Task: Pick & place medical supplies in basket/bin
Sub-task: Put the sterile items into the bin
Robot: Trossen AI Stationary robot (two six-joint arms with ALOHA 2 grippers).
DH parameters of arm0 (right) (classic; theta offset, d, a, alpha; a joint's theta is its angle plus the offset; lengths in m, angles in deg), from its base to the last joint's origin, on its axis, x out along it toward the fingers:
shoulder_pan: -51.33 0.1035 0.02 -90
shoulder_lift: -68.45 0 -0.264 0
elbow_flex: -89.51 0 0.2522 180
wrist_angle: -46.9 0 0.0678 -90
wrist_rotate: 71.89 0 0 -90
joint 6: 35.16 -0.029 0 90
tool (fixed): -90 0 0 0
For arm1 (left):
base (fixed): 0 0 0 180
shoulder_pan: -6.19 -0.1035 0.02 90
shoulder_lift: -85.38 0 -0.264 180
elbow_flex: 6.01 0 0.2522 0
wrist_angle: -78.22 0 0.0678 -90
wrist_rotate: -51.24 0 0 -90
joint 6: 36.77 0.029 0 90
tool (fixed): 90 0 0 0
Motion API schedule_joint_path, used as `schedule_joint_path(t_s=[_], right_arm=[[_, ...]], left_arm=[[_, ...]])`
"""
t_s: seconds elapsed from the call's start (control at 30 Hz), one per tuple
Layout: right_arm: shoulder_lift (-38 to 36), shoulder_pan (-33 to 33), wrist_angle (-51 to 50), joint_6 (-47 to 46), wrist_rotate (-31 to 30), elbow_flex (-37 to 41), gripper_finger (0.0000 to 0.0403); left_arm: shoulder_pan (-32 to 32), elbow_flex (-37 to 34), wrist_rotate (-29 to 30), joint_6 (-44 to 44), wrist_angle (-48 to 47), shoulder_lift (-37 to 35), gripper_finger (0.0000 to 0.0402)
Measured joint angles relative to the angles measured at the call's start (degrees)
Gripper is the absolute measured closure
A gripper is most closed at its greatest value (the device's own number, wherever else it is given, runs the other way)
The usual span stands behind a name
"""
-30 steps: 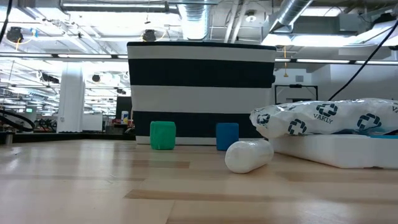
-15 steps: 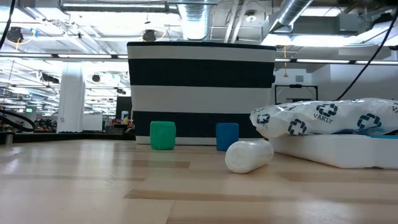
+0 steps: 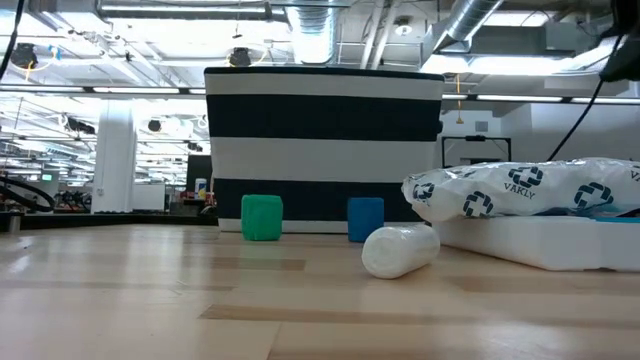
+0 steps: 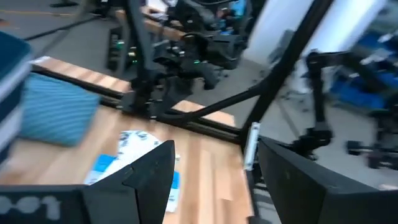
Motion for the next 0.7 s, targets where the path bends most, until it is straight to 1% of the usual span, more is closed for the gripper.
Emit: schedule_joint_path(t_s=[0.17, 0.3, 0.4, 0.57, 0.7], right_arm=[[-4.0, 5.0, 0.5, -3.9, -1.0, 4.8, 0.0403], [-5.9, 7.8, 3.3, -4.2, -3.2, 8.4, 0.0403], [-6.4, 8.7, 4.4, -4.2, -3.4, 9.9, 0.0403], [-6.3, 9.0, 6.4, -2.8, -3.3, 10.3, 0.0403], [-6.3, 8.0, 7.0, -2.9, -3.0, 10.3, 0.0398]], left_arm=[[-3.5, -7.7, -8.5, -2.4, 15.1, 0.0, 0.0179], [-5.2, -12.6, -8.9, -4.3, 21.5, 0.0, 0.0179], [-5.6, -14.3, -7.9, -3.7, 21.9, 0.0, 0.0179], [-5.7, -14.6, -4.3, 0.8, 14.8, 0.0, 0.0179], [-6.9, -14.6, -4.4, 1.1, 12.3, 0.0, 0.0179]])
